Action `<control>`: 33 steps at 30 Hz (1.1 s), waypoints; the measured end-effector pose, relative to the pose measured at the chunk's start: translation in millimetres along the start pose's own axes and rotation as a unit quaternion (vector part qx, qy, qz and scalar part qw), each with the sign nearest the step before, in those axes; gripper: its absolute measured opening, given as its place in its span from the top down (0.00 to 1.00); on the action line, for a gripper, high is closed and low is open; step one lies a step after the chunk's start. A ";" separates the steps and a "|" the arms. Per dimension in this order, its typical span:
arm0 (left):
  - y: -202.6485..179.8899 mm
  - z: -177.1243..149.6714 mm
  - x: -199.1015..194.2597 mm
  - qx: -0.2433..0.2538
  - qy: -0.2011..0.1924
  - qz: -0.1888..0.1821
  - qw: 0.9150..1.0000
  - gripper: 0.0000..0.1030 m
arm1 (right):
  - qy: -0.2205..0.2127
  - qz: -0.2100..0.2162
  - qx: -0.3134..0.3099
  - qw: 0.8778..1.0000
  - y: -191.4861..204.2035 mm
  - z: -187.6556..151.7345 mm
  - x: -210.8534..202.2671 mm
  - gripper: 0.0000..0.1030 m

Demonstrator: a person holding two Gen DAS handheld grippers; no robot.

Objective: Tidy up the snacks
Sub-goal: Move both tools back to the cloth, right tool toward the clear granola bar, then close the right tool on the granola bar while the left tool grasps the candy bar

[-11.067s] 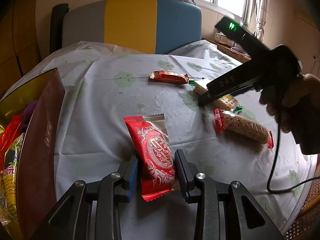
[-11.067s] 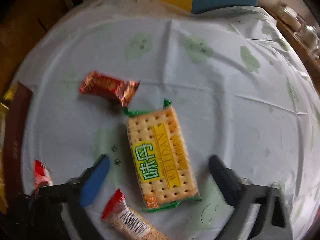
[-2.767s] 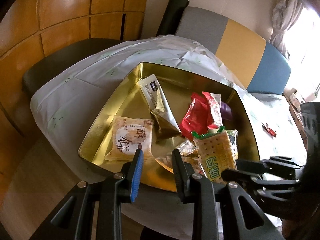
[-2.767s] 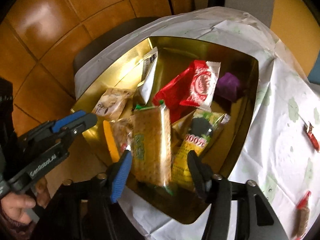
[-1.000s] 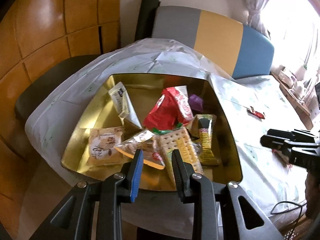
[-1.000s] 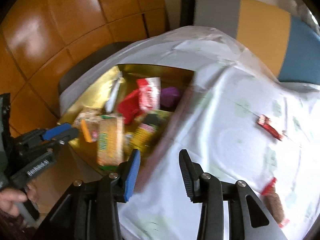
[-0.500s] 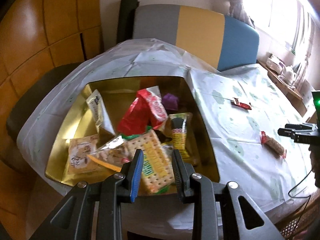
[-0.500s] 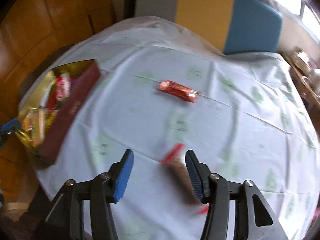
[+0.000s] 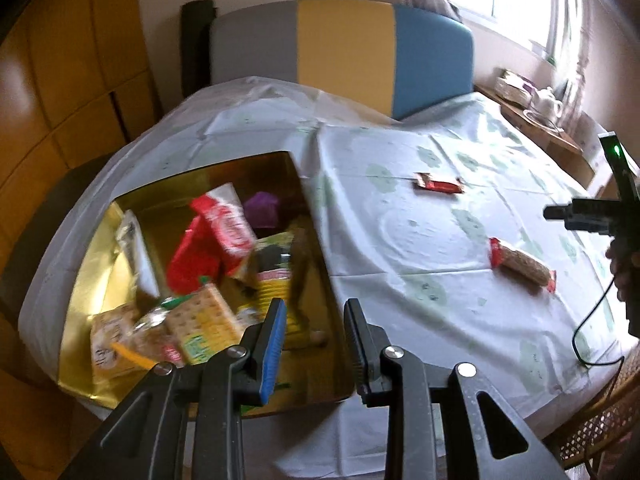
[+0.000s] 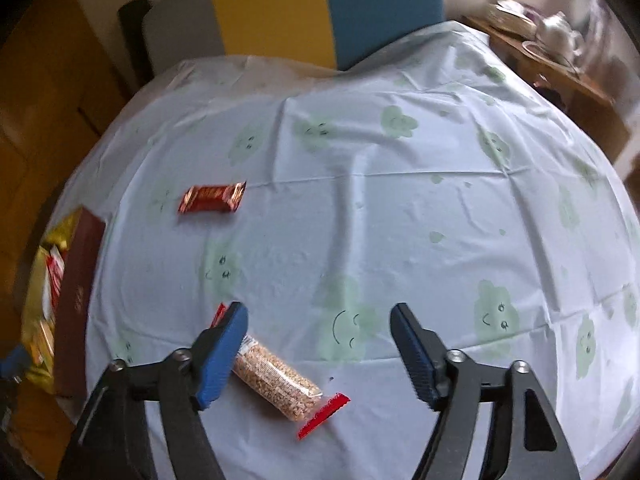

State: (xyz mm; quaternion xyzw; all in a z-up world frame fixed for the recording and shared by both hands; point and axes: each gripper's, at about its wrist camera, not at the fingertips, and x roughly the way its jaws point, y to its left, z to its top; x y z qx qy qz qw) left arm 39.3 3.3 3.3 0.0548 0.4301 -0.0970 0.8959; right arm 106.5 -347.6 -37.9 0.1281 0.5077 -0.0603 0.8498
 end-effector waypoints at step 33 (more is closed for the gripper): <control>-89.2 62.5 56.3 0.130 0.048 -0.093 0.986 0.51 | 0.092 -0.014 -0.225 0.970 67.0 -46.7 34.9 0.66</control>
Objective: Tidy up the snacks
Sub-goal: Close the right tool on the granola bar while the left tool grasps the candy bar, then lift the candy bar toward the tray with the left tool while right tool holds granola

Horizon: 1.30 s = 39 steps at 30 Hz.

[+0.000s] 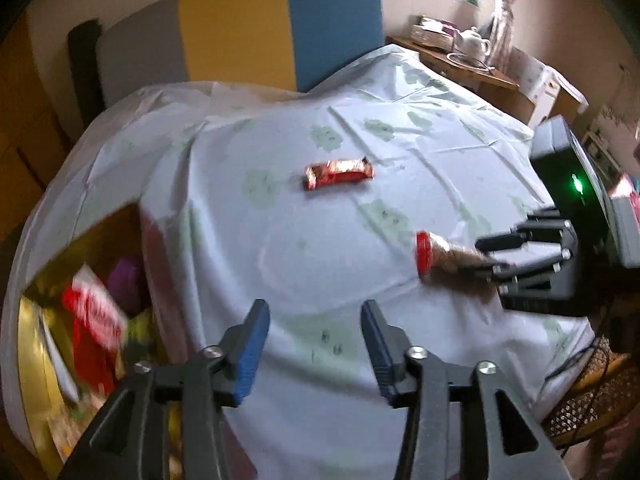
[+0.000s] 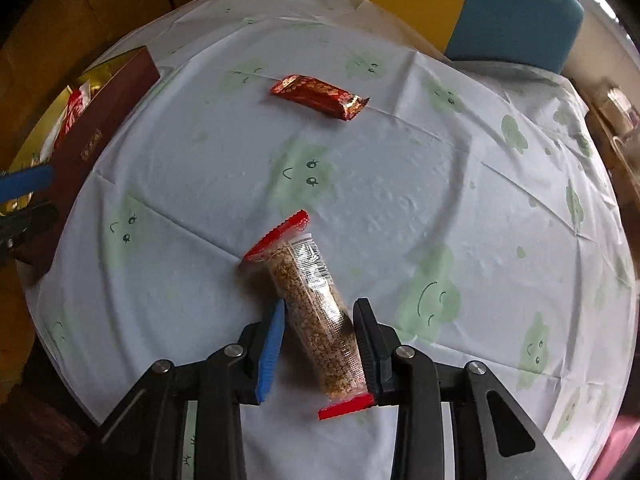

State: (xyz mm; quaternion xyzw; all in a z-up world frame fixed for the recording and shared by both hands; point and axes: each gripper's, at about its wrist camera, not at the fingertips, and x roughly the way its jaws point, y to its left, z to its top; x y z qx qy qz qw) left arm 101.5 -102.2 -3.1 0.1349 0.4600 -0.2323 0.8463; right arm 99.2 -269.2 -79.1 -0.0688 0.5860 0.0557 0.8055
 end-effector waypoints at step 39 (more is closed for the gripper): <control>-36.5 107.0 152.5 0.159 0.089 -0.067 0.981 0.78 | -0.003 -0.006 0.049 0.999 -31.1 22.9 -3.0 0.42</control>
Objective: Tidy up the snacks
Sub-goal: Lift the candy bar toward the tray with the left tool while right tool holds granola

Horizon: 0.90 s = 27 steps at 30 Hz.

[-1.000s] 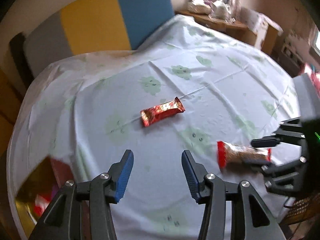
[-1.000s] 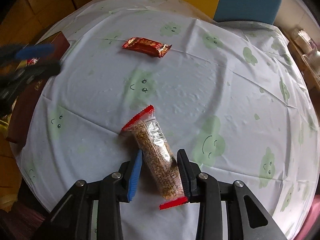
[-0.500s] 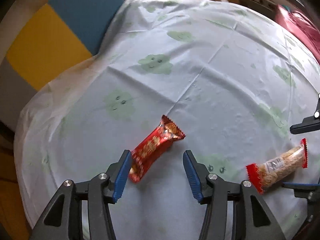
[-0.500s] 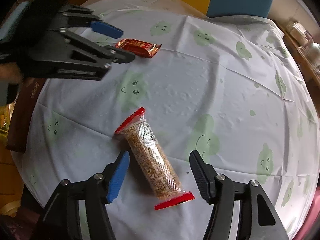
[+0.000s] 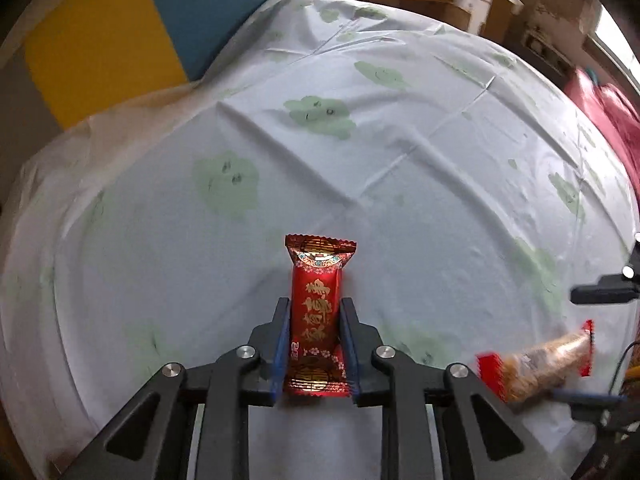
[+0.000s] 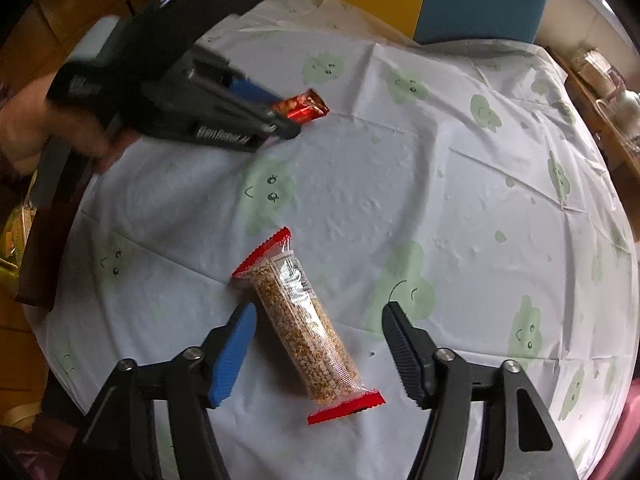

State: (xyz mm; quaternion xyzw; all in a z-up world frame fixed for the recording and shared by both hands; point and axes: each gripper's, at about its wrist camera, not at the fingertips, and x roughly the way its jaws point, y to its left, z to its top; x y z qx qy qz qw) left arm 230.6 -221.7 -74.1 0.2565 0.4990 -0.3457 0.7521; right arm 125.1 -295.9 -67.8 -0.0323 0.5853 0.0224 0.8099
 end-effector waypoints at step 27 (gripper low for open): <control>-78.1 -177.1 -77.0 -0.143 -0.077 0.086 0.983 0.77 | 0.005 0.058 0.021 0.998 2.1 -8.8 -2.4 0.32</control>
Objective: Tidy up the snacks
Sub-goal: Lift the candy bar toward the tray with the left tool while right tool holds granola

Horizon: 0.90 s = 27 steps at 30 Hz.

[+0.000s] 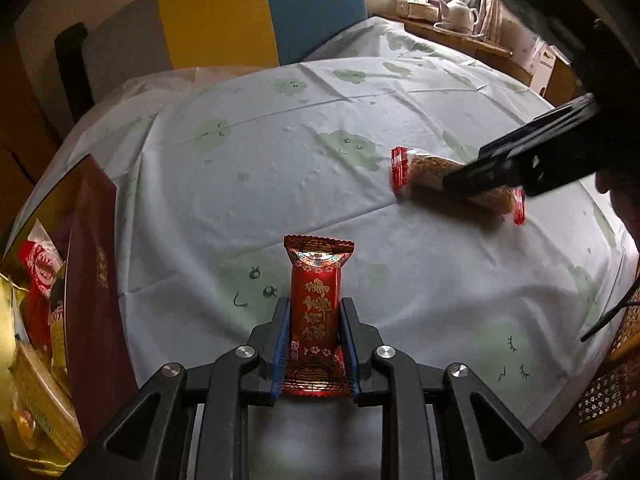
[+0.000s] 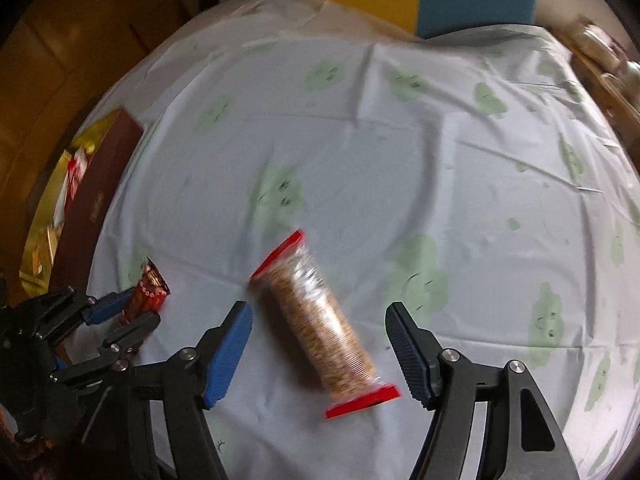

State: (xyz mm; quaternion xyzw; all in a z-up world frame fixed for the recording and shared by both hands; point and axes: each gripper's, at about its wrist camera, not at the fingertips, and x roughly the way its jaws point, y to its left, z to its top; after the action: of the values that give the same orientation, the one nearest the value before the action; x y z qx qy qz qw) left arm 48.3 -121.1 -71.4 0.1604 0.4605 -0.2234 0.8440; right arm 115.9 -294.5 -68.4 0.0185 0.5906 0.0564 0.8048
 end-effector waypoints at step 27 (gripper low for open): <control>6.9 -13.4 0.6 -0.040 -0.045 -0.023 0.998 0.77 | 0.021 -0.059 -0.064 0.996 27.8 -19.0 18.7 0.70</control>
State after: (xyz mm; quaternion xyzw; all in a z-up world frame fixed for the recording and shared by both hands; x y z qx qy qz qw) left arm 42.7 -109.0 -78.4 0.1055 0.4339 -0.2308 0.8645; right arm 101.4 -265.5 -89.2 -0.0689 0.6024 0.0463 0.7939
